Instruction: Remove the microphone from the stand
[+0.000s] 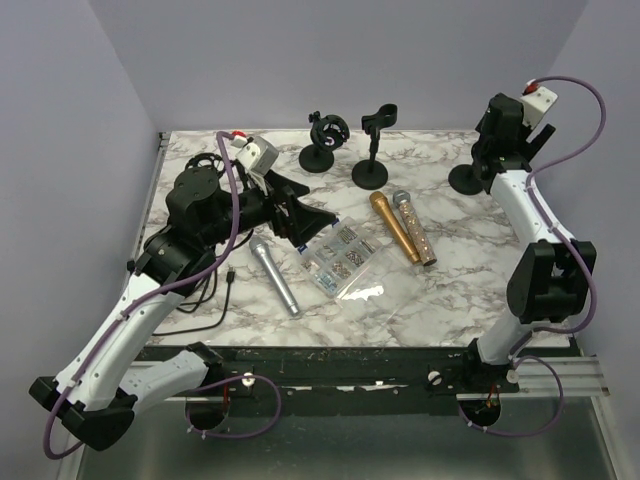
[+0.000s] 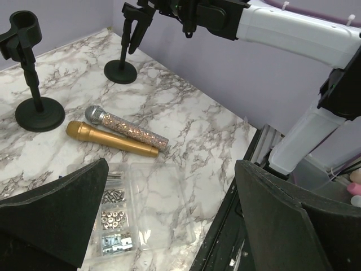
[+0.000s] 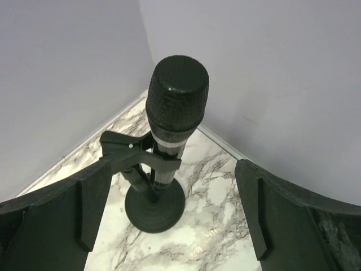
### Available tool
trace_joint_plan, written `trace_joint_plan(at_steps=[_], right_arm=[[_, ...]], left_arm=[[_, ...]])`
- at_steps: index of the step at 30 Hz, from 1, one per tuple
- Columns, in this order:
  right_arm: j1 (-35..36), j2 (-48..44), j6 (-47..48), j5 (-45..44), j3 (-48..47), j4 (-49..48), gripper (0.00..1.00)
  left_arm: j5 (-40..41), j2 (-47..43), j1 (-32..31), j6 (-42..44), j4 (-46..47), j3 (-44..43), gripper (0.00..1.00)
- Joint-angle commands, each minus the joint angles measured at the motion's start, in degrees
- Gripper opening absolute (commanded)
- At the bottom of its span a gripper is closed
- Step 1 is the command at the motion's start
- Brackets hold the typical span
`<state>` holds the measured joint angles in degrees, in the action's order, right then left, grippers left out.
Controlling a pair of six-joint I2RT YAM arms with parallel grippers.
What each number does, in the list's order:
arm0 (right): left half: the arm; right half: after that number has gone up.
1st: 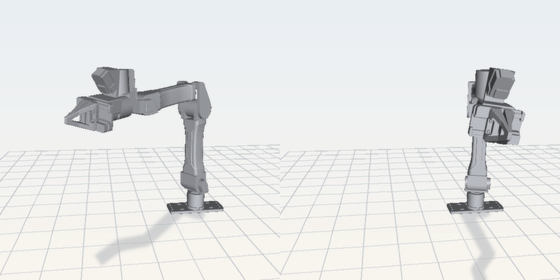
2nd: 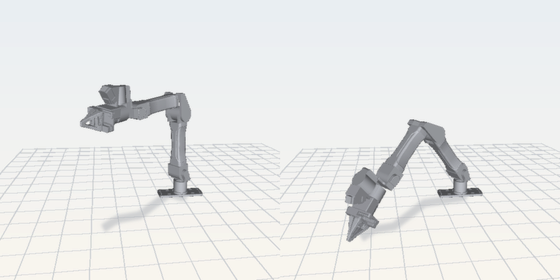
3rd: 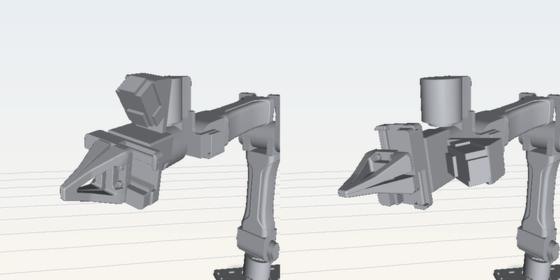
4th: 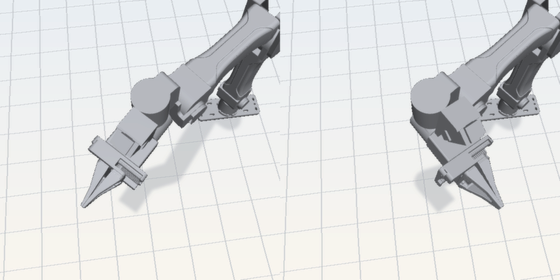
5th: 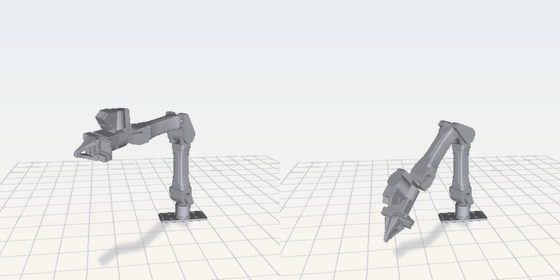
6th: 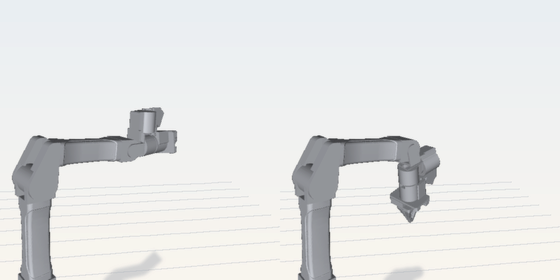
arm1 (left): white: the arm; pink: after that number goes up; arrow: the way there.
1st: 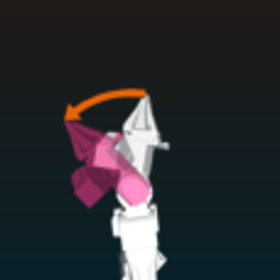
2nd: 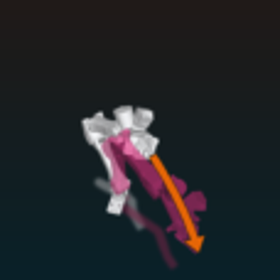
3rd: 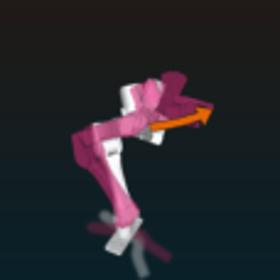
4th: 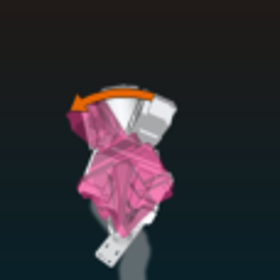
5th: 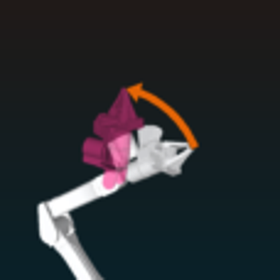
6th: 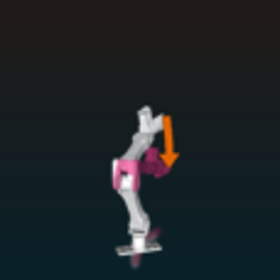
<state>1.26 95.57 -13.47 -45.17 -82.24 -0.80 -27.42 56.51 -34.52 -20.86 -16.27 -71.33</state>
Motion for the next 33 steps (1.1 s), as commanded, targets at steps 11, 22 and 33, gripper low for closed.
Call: trace_joint_plan(at_steps=[11,22,33], right_arm=[[-5.3,11.7,-5.0,-6.2,-9.3,1.5,1.0],[-6.4,19.0,-3.0,-5.3,-13.5,-2.8,0.94],[-6.3,18.7,1.0,1.2,-12.6,-3.9,0.52]], left_arm=[[-0.5,-0.9,-1.0,-0.1,1.3,-0.2,0.99],[0.7,0.8,-0.8,0.6,0.6,-1.0,0.99],[-0.1,1.1,-0.8,0.2,1.1,-0.4,0.99]])
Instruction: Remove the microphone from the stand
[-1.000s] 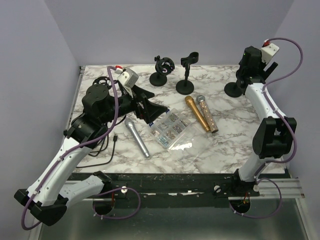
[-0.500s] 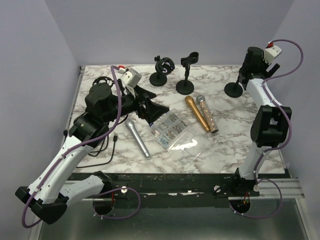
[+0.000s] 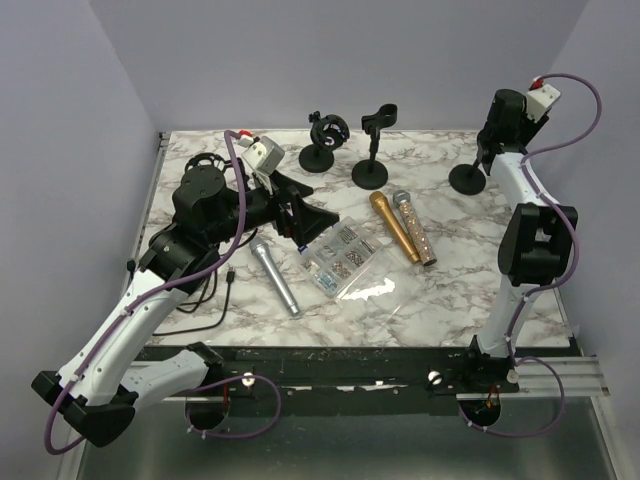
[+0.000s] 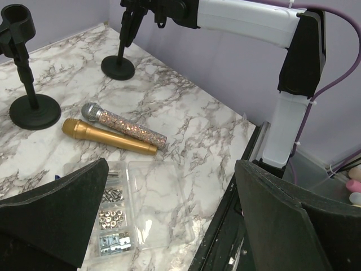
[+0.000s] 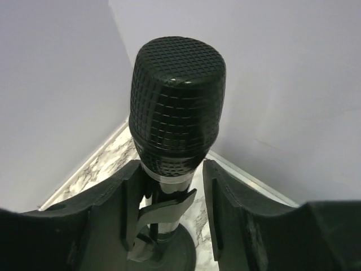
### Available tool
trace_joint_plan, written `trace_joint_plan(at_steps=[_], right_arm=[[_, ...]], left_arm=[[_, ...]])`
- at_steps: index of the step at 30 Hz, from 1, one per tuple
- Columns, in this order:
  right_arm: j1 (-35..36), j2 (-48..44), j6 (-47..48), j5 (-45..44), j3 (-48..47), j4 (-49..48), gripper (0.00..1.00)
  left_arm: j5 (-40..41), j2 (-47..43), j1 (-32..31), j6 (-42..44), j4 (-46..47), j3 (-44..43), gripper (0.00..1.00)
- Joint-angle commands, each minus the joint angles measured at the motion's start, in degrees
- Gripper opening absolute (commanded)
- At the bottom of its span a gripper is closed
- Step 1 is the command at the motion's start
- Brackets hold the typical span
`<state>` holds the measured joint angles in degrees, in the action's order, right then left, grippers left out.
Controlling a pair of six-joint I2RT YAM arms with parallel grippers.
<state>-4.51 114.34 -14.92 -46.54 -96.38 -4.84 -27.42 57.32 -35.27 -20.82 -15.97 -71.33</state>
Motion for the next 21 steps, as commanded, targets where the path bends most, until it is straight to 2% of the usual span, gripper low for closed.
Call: trace_joint_plan(at_steps=[1,15,21], right_arm=[[-0.5,-0.6,2.7,3.2,2.2,-0.1,0.48],[1.6,-11.4,8.2,12.8,14.2,-2.7,0.01],[4.0,-16.5,9.0,18.8,19.9,-2.9,0.01]], left_arm=[[-0.2,0.5,-0.1,0.1,1.0,-0.5,0.99],[-0.6,2.9,-0.1,-0.5,1.7,-0.1,0.98],[-2.6,5.1,0.0,-2.1,2.1,-0.4,0.99]])
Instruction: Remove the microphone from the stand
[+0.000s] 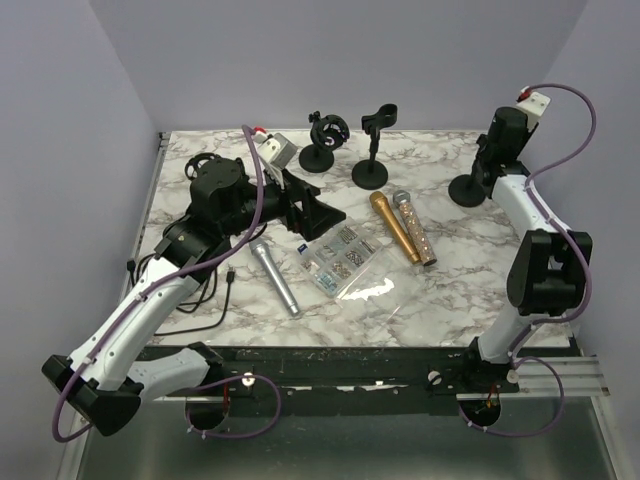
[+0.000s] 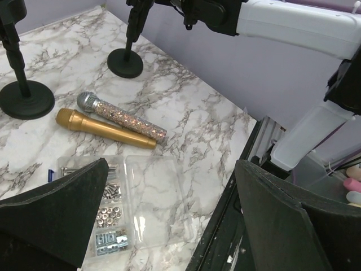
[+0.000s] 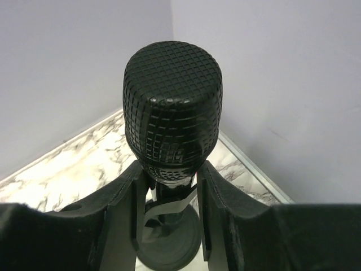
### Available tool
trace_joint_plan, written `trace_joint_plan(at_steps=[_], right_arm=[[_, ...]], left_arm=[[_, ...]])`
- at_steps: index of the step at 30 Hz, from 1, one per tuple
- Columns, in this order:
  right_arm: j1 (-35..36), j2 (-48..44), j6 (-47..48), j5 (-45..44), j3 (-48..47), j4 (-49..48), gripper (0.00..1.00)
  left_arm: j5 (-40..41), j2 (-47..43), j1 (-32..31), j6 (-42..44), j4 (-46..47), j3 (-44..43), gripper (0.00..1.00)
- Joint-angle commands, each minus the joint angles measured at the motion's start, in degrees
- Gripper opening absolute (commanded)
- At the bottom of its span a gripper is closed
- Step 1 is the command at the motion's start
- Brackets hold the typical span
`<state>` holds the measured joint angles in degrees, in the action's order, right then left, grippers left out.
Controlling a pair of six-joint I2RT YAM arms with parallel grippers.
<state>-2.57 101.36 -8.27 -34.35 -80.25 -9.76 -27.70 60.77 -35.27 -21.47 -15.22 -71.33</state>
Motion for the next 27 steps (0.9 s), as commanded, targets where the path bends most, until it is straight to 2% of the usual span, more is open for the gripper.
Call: trace_joint_plan(at_steps=[1,6,12,19,27], right_arm=[[2.4,-4.5,2.3,7.0,5.1,1.9,0.01],[2.5,-9.3,1.0,9.6,10.9,1.0,0.01],[2.5,-14.1,-1.6,13.0,11.7,4.2,0.01],[2.4,-21.4,-4.8,8.6,13.8,9.3,0.01],[2.5,-29.2,-7.7,5.8,12.3,21.6,0.01]], left_arm=[[-2.7,1.9,-0.1,-1.6,1.5,-0.4,0.99],[-2.5,3.0,-0.1,-1.9,2.2,0.0,0.98],[-2.3,5.6,-0.1,-2.2,3.1,-1.1,0.99],[-3.0,8.6,-1.1,-4.7,7.3,-1.1,0.99],[0.4,15.2,-7.9,-3.7,7.2,-6.4,0.98]])
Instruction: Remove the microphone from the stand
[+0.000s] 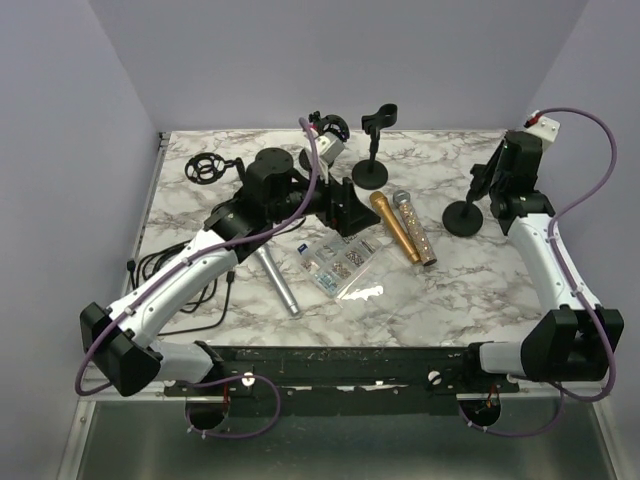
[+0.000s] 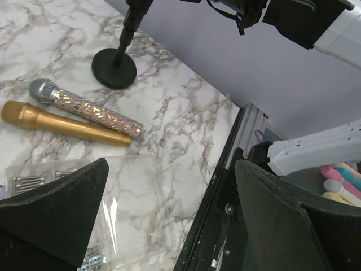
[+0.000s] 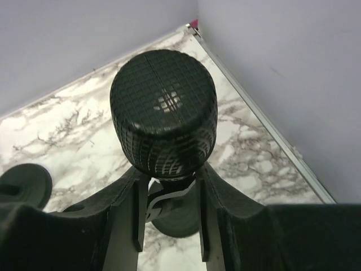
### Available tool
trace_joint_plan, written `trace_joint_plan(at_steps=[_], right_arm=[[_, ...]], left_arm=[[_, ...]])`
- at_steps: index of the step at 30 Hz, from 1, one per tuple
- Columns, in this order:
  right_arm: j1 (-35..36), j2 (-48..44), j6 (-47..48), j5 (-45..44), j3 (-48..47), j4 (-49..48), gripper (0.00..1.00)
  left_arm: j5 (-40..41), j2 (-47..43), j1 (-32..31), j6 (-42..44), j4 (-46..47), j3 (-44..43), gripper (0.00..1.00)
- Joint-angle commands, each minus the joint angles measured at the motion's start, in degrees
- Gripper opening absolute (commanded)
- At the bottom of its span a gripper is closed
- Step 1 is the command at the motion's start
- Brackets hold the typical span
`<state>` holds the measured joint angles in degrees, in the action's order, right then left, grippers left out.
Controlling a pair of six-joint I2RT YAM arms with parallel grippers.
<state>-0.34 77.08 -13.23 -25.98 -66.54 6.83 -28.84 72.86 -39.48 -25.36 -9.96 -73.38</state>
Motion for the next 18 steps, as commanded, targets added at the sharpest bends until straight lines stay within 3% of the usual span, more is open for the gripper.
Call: trace_joint_plan(at_steps=[1,9,18], right_arm=[[0.2,-5.7,-3.9,-1.9,-2.1,7.4,0.01],[0.2,-14.2,-10.4,-0.7,-0.7,23.1,0.01],[0.3,-26.0,-13.3,2.4,2.5,37.3,0.01]], left_arm=[[1.6,4.3,-4.4,0.2,2.3,-5.2,0.98],[0.1,11.3,-11.7,1.6,6.0,-9.9,0.98],[4.5,20.9,-19.5,3.3,19.1,-9.3,0.98]])
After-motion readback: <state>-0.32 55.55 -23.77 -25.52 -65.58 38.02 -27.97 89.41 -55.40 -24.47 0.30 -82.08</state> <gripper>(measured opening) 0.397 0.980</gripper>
